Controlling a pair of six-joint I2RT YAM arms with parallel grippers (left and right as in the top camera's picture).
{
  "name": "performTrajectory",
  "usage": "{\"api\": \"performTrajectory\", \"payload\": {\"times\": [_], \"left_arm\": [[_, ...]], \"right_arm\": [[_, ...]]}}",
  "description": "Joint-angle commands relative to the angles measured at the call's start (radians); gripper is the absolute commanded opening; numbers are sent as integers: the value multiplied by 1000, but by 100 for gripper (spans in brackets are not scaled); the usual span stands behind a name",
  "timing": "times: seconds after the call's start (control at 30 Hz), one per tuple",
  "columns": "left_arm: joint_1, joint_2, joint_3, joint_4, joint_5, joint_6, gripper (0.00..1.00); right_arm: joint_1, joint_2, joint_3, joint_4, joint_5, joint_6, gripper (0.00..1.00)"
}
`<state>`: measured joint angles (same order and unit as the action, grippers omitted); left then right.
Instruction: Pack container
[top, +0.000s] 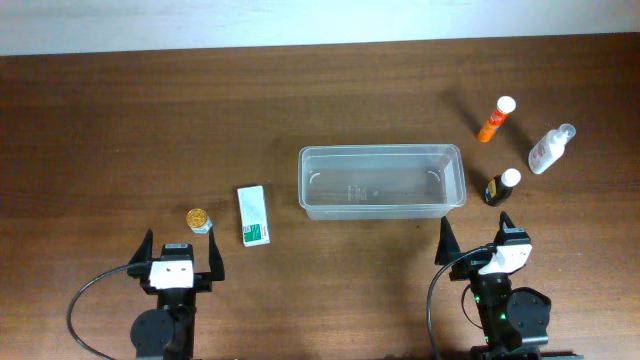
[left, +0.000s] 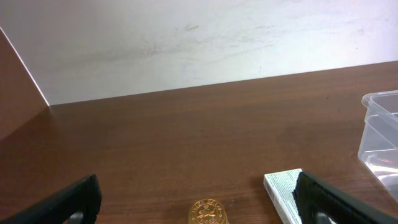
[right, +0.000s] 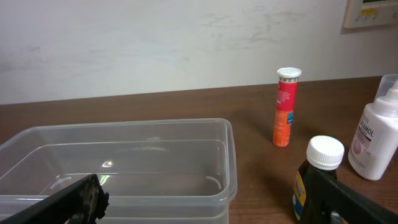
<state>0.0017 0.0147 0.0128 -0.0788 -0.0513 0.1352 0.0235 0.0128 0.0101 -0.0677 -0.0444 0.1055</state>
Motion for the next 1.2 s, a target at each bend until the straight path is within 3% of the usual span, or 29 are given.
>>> {"api": "performTrajectory", "payload": {"times": [0.0,1.17], "left_arm": [[4,-8,-3,-2,11,13,100],[4,-8,-3,-2,11,13,99]], "right_arm": [[11,-10,-5,-6,-12,7,98],[9,-10,-5,0,10,8,98]]}}
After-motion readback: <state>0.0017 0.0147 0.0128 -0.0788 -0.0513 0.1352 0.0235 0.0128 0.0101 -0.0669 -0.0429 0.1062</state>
